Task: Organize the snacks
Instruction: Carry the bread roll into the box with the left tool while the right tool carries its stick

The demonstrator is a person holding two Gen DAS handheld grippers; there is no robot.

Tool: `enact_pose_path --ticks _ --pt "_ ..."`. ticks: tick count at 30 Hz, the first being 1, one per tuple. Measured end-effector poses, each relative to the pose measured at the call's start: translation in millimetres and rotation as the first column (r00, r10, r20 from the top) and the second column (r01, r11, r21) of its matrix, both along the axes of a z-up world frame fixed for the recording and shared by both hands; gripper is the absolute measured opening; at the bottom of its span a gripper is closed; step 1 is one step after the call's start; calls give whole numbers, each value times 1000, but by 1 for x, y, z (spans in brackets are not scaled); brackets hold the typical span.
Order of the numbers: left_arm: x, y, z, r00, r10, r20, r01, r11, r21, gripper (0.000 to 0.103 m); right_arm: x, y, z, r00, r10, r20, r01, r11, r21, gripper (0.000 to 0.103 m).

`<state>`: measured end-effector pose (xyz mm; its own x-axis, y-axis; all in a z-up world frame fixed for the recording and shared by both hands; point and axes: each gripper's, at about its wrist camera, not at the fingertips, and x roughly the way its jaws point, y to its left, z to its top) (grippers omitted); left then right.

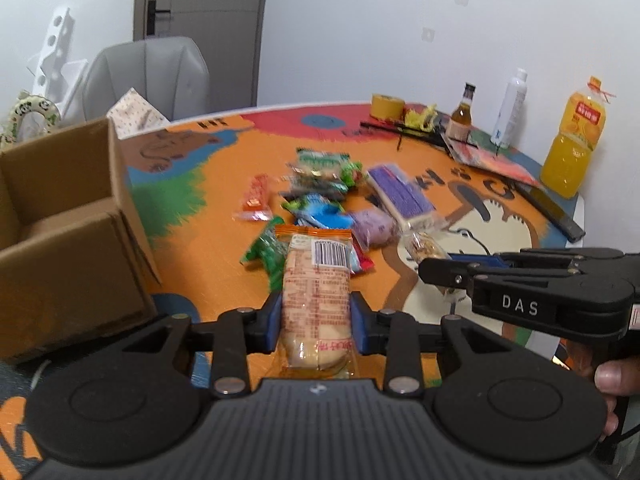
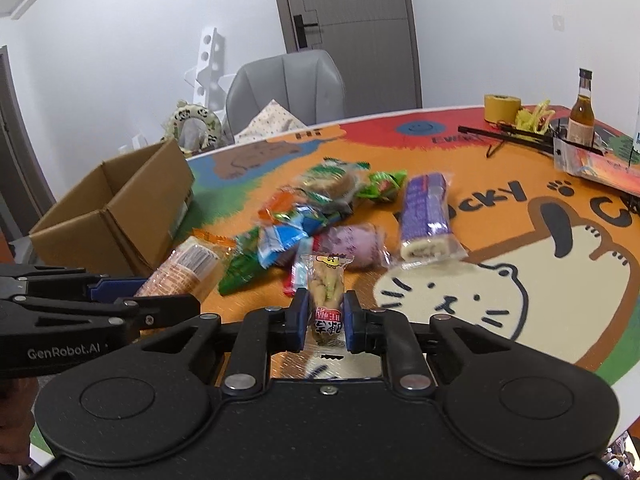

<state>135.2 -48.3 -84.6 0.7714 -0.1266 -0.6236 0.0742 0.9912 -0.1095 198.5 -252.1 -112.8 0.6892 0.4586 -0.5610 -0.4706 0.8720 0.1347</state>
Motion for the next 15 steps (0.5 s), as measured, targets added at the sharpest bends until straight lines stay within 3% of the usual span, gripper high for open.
enact_pose_path --ticks 15 --pt "-10 41 39 992 89 84 -90 996 10 34 -2 34 27 998 46 49 -48 998 38 16"
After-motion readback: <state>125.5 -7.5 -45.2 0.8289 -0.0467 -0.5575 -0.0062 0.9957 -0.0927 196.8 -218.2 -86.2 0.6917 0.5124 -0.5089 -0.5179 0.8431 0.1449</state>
